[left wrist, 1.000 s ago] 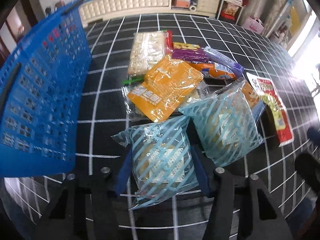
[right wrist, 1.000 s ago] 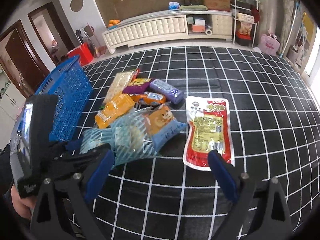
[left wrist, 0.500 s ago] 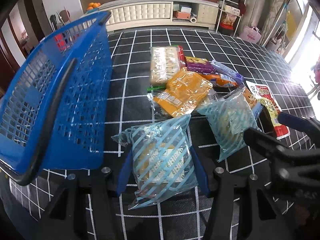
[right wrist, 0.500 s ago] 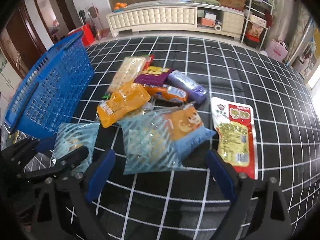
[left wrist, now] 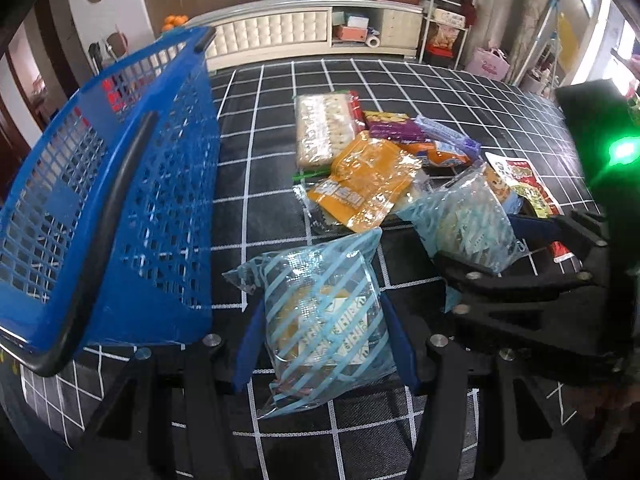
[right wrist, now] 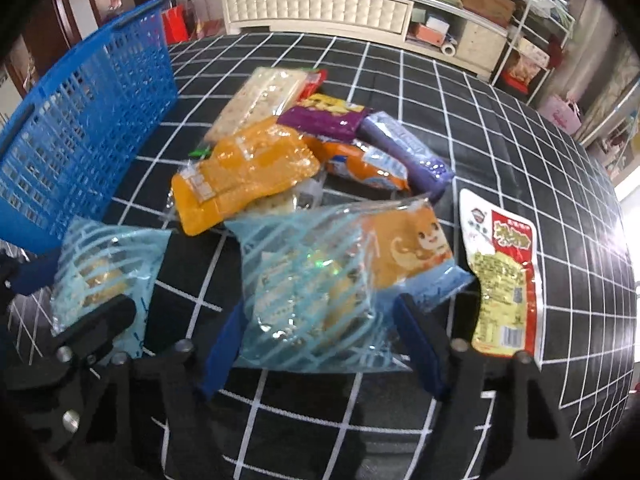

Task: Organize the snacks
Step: 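Grasp the striped blue bag with the left tool while the right tool grasps another striped bag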

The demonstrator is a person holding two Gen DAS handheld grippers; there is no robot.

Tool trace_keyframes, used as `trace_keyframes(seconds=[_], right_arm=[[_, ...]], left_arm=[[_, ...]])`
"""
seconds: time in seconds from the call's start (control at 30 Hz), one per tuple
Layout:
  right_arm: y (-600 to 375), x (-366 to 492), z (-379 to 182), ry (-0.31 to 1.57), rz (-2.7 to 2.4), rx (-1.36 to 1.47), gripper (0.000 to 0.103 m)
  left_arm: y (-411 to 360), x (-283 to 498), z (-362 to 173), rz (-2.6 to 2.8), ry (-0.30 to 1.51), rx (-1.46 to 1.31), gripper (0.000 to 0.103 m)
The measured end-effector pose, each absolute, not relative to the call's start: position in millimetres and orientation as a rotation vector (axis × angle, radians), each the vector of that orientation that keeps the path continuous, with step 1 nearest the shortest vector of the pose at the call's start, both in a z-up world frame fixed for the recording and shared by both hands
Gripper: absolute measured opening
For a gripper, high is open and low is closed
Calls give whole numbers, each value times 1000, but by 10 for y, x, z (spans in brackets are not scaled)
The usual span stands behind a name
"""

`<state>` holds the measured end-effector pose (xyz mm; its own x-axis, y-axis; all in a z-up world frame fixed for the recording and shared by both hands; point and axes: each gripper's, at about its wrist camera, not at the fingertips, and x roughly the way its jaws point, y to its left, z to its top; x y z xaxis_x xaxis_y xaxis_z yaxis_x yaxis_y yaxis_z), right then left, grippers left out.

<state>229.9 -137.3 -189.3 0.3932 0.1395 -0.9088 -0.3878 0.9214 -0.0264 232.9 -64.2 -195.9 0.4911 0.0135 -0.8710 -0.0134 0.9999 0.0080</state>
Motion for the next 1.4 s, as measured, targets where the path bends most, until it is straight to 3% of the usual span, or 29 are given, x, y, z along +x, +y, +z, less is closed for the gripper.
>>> trace_keyframes(seconds=[0.17, 0.83, 1.4], right_arm=[[-1479, 2224, -1814, 1082, 331, -202, 65], [-1755, 1445, -689, 906, 261, -109, 65], [-882, 1504, -13, 765, 410, -108, 65]], left_arm=[[-645, 2300, -1946, 9, 1057, -4, 53], [-713, 1693, -1031, -100, 862, 21, 53], [267, 1441, -332, -28, 748, 26, 54]])
